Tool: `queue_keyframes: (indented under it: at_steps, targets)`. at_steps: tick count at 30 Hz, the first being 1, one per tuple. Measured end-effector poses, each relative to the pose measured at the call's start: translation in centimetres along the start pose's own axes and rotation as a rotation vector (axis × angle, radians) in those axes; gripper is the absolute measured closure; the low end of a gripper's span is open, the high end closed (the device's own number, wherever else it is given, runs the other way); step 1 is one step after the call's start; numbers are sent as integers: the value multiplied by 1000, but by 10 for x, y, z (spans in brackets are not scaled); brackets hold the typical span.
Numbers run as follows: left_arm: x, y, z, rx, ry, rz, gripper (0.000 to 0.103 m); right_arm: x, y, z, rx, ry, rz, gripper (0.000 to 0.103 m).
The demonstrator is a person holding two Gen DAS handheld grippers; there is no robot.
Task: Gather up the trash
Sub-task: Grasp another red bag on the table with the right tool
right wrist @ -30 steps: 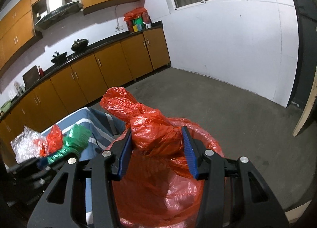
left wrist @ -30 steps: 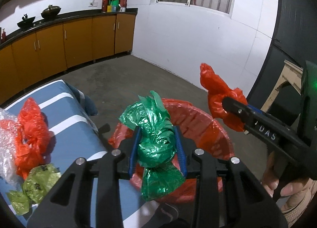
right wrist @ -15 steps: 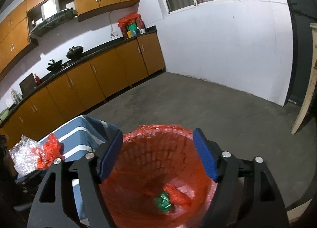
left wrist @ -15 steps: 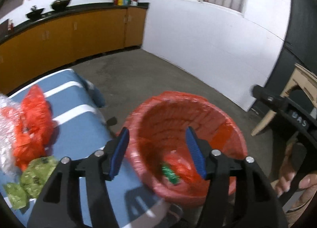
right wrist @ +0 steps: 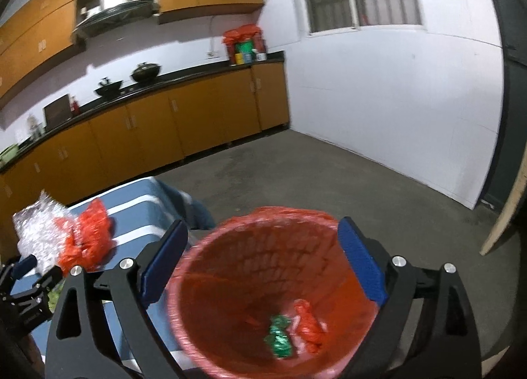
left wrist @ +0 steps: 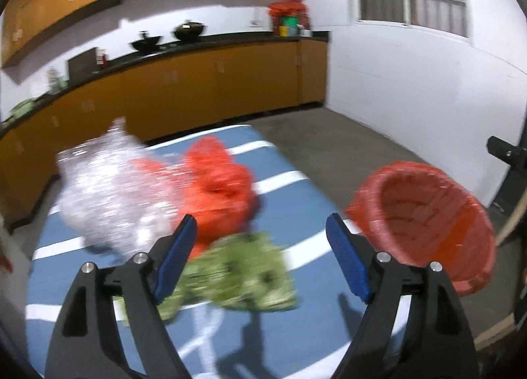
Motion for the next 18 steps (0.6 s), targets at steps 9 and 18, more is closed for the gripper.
queue_keyframes:
  at_steps: [9,18]
  targets:
    - [100,23,24,-5,-216,117,21,92,17,-5,30,-180,142,11]
    - [150,43,39,10,-288,214,21,165,39,-10,94,-330,217,22]
Point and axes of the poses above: each gripper's, at about its wrist camera, not at the fingertips, and z roughly against the way its jaws point, x to its left, y to its underside, the point moved 1 cm from there along -z, roughly the way its jaws point, and after that the axes turned 6 degrees about -x, right-handed, at the moved point
